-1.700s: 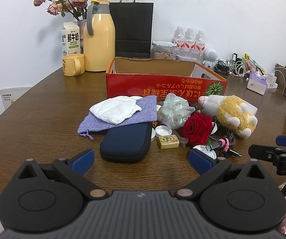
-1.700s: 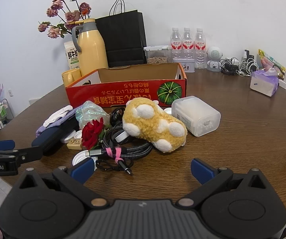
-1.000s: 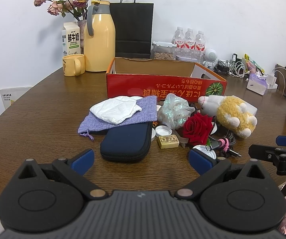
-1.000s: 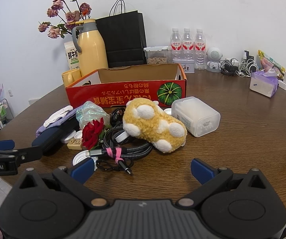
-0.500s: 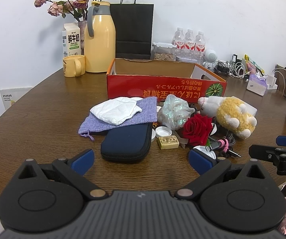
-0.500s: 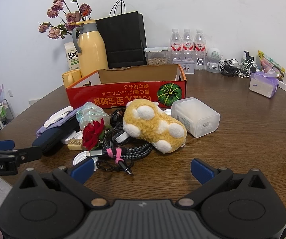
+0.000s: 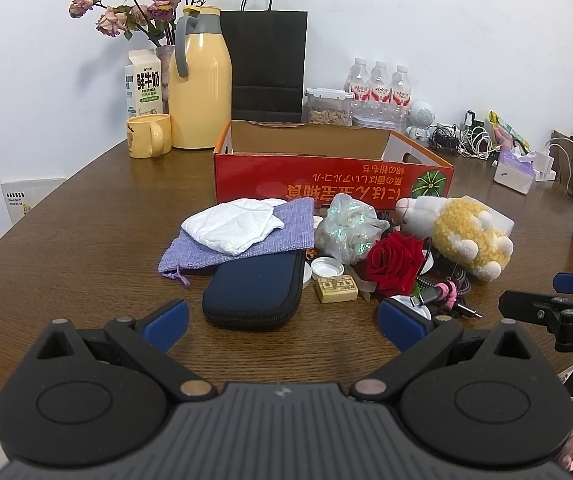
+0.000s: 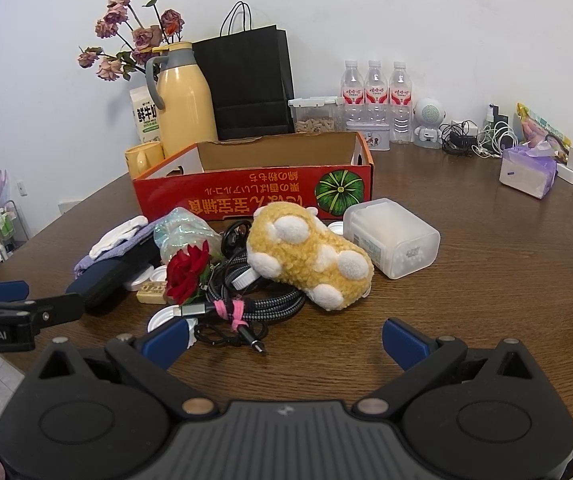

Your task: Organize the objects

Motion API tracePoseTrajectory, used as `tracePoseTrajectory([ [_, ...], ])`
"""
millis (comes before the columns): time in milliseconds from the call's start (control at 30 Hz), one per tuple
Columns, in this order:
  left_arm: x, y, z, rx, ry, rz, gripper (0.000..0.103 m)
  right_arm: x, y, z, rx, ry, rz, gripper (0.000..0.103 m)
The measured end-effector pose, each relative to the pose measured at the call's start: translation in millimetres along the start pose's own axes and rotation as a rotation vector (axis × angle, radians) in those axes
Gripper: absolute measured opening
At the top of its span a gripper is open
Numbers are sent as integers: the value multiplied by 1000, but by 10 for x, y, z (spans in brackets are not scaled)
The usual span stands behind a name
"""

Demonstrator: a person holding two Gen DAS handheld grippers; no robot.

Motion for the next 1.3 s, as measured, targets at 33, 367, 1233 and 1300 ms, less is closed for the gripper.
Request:
tracePoseTrajectory([
  [33, -2, 4, -6, 0, 0, 0, 103, 1, 0, 6, 0, 0, 0, 103],
  [367, -16, -1, -28, 0, 5, -3, 103, 4, -16, -55, -1, -7, -4, 103],
  [1233, -377, -287, -177, 2, 72, -71, 103, 354, -859, -586, 20, -227, -29, 103],
  [1300, -405, -312, -173, -3, 78, -74, 103, 410, -928, -567, 12, -260, -25, 103],
])
Point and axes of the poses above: each gripper's, at about its wrist camera, not at the fingertips, and y roughly against the way its jaws point, x to its right, z to its underside, the point moved 8 cm from there along -y, roughly the way its jaws point
